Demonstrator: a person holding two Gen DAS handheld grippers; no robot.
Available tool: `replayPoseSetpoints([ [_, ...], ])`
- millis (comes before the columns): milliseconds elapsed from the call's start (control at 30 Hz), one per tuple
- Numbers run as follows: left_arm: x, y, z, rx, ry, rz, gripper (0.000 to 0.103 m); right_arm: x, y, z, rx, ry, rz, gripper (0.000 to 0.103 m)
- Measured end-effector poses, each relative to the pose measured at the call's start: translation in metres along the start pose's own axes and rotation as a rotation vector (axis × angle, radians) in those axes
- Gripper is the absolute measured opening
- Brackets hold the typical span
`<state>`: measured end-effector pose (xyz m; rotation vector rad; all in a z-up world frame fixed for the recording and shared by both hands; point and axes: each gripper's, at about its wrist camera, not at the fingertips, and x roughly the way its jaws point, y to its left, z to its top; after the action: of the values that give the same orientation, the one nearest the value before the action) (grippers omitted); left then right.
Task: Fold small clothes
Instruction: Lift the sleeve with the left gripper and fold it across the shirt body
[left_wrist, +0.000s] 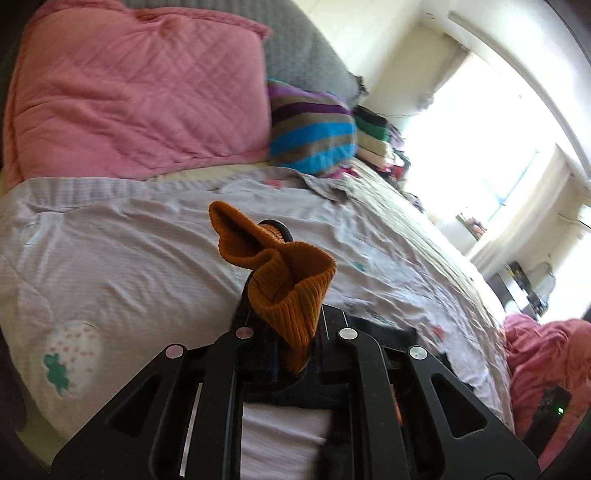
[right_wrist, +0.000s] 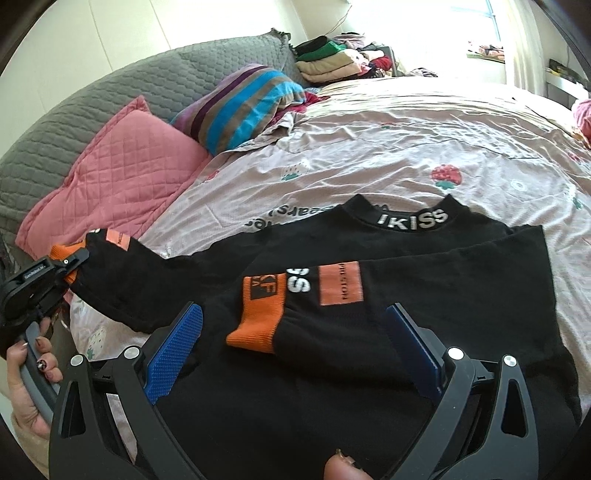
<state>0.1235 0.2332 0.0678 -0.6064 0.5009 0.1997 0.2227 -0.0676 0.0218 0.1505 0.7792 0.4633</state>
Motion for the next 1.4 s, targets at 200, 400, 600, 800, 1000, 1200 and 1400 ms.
replayPoseSetpoints([
  [200,-0.002,-0.038,-0.011,0.066,0.016,-0.054,0.006,-0.017,-0.021,-0.004,0.027,-0.023,-0.022,0.098],
  [400,0.000,-0.062,-0.026,0.105,0.049,-0.100,0.006,-0.031,-0.043,-0.007,0.060,-0.039,-0.041,0.098],
  [600,0.004,-0.091,-0.044,0.163,0.092,-0.137,0.006,-0.046,-0.060,-0.008,0.081,-0.067,-0.072,0.098],
  [800,0.016,-0.114,-0.066,0.215,0.150,-0.159,0.006,-0.059,-0.085,-0.010,0.132,-0.082,-0.105,0.098],
  [1000,0.032,-0.133,-0.093,0.261,0.220,-0.172,0.006,-0.071,-0.110,-0.012,0.185,-0.094,-0.139,0.098],
  [1200,0.045,-0.157,-0.121,0.343,0.284,-0.185,0.006,-0.081,-0.132,-0.017,0.224,-0.106,-0.170,0.098],
  [1400,0.059,-0.170,-0.146,0.399,0.353,-0.186,0.011,-0.087,-0.146,-0.020,0.254,-0.108,-0.178,0.098],
])
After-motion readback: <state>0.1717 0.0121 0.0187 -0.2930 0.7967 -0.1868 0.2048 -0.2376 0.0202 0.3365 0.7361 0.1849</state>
